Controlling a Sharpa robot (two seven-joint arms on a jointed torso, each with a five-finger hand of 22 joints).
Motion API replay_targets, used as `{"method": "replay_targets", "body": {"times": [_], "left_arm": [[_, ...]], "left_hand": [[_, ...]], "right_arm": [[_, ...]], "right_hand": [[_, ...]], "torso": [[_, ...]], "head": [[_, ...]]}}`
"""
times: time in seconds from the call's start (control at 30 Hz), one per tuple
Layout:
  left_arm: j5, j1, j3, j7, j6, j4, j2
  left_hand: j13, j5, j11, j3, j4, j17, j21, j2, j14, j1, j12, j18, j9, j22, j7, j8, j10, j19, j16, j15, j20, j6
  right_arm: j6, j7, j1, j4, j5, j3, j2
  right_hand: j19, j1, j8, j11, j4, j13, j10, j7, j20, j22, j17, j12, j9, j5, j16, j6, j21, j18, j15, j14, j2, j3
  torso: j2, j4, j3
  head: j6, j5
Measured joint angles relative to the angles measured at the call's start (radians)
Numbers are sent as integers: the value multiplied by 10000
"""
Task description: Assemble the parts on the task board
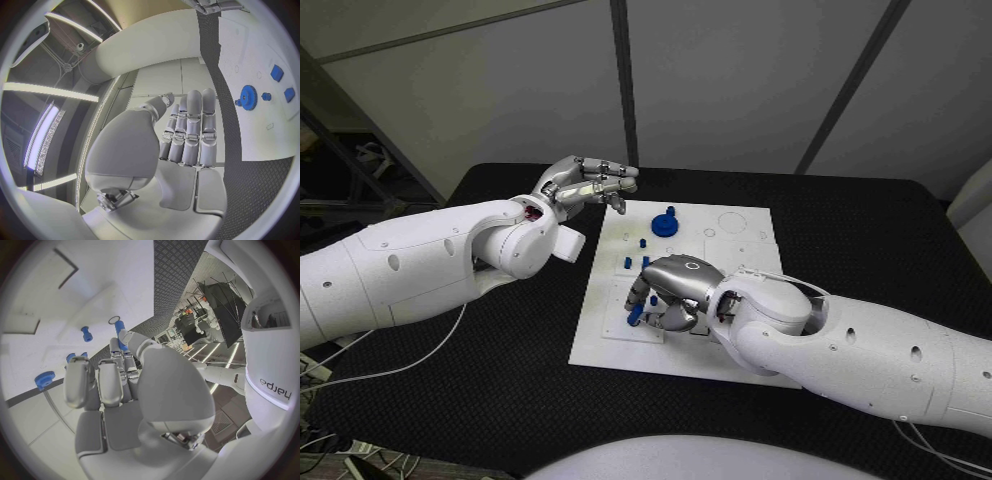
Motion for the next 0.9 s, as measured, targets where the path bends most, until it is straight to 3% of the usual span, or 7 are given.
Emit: {"method": "replay_targets", "body": {"times": [0.67, 0.9], "left_arm": [[0, 0, 0, 1, 17, -6, -13], [0, 0, 0, 1, 21, -1, -14]], "left_hand": [[0, 0, 1, 0, 0, 2, 0, 0, -1, 0, 0, 1, 0, 2, 0, 0, 1, 0, 0, 1, 0, 0], [-1, 0, 1, 0, 0, 2, 0, 0, -1, 0, 0, 1, 0, 2, 0, 0, 1, 0, 0, 1, 0, 0]], "right_arm": [[297, -250, 0, -79, -470, -7, 64], [421, -289, 0, -122, -572, -10, 159]], "right_hand": [[0, -14, 10, 3, -1, 15, -2, -6, 0, -1, -10, -6, 3, 37, -1, -10, -1, 0, 0, 0, -14, -2], [0, -196, 11, 3, 36, 43, -3, 60, 0, -1, -20, -114, 6, 118, -1, -81, -1, 1, 0, 0, -195, -38]], "torso": [[0, 0, -2], [5, 5, -5]], "head": [[10, -26], [33, -57]]}}
